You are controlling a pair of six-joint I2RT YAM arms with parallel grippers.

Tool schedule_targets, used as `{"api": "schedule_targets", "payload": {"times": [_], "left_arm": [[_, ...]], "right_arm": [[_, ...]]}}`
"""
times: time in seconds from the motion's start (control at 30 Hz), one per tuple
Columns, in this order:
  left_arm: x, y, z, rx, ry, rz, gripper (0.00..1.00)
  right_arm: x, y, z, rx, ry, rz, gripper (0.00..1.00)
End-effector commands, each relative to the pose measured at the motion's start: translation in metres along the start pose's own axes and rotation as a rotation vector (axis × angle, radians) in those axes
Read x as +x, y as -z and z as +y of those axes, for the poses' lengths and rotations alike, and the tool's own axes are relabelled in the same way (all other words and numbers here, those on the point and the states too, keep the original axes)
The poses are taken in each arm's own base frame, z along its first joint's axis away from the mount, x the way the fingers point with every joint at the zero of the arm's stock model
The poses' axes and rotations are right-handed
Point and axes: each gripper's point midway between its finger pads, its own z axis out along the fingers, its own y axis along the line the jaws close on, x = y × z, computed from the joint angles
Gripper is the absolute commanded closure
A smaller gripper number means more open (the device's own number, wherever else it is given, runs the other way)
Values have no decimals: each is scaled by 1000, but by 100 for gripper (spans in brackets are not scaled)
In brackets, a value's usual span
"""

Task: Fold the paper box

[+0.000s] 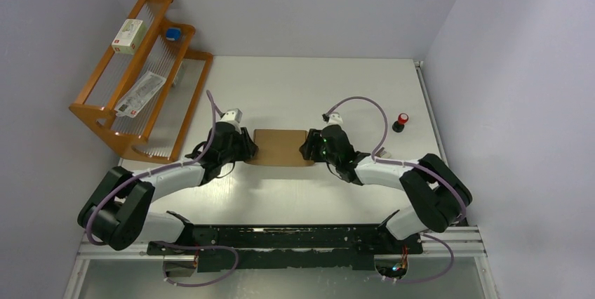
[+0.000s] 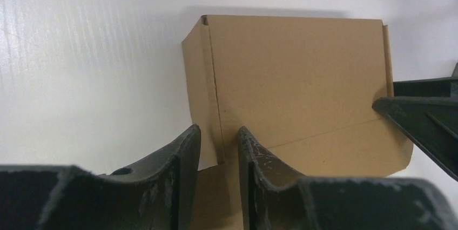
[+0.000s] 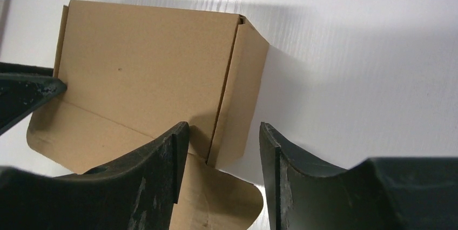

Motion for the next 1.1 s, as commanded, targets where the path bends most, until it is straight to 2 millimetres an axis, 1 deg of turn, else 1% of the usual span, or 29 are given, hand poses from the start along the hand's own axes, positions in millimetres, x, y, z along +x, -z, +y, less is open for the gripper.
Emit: {"api": "schedule_targets", "payload": {"times": [0.0, 0.07, 0.17, 0.27, 0.3, 0.4, 0.5, 0.6, 0.63, 0.7, 0.77, 0.93, 1.07], "left_arm": [[22, -3, 3, 22, 6, 61, 62], [16, -4, -1, 26, 8, 49, 60], [0, -5, -6, 26, 0, 16, 56], [-12, 0, -12, 31, -5, -8, 50], [-17, 2, -9, 9, -4, -28, 47], [-27, 13, -10, 3, 21, -69, 36], [-39, 29, -16, 24, 43, -111, 28], [-46, 40, -5, -42, 58, -151, 16], [-49, 42, -1, -60, 65, -167, 15], [-50, 41, 3, -72, 77, -181, 11], [-50, 36, 4, -67, 92, -167, 10], [-58, 10, 8, -36, 131, -106, 14], [-64, -3, 15, -28, 156, -105, 15]], "right_arm": [[17, -6, -19, 71, 26, 63, 46], [7, -6, -16, 73, 45, 44, 45], [-13, -2, -11, 78, 89, 7, 41], [-30, 6, -5, 69, 145, -23, 35], [-34, 9, -4, 67, 170, -28, 33], [-39, 17, -1, 49, 224, -34, 30], [-40, 23, 1, 40, 265, -37, 27], [-44, 33, 15, 8, 347, -60, 26], [-45, 36, 20, -5, 386, -68, 26], [-43, 41, 33, -40, 459, -71, 26], [-38, 44, 50, -86, 564, -88, 25], [-10, 49, 84, -153, 852, -98, 24], [1, 49, 99, -154, 992, -109, 24]]}}
